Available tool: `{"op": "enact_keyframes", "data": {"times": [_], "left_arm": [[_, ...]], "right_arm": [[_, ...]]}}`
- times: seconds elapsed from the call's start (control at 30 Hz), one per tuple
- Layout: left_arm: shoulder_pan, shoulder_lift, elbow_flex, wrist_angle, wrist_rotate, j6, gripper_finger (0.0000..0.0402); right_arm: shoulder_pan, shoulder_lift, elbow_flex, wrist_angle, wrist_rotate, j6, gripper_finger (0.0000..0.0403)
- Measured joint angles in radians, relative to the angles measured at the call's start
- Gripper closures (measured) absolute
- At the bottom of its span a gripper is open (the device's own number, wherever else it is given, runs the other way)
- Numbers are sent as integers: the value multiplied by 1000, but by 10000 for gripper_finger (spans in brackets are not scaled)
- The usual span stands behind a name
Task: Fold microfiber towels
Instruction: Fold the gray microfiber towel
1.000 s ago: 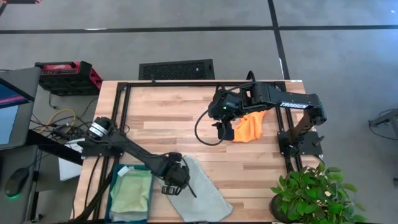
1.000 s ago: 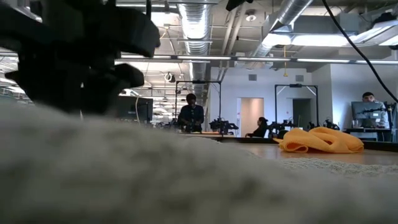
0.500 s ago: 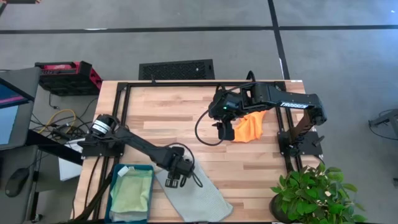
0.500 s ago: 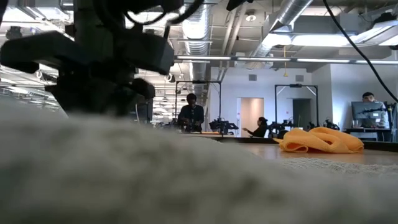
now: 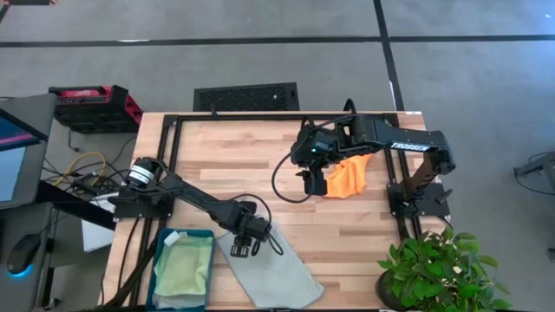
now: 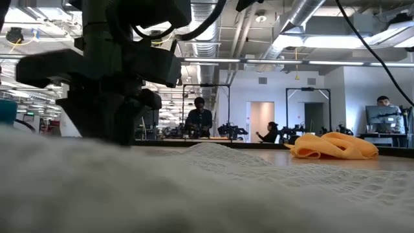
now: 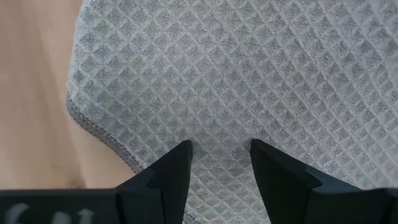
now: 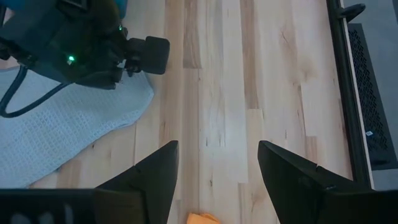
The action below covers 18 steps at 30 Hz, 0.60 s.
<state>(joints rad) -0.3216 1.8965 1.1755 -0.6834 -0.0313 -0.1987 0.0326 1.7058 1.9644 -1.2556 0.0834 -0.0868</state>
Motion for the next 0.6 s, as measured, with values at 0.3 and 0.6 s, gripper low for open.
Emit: {"op": "enact_keyframes", "data": {"times": [0.3, 0.6], "left_arm": [[53, 1, 0, -2, -29, 10, 239], [118, 1, -1, -3, -64, 6, 239]], "right_arm": [[0, 0, 0, 2, 0, -1, 159], [0, 0, 0, 2, 0, -1, 159]]}}
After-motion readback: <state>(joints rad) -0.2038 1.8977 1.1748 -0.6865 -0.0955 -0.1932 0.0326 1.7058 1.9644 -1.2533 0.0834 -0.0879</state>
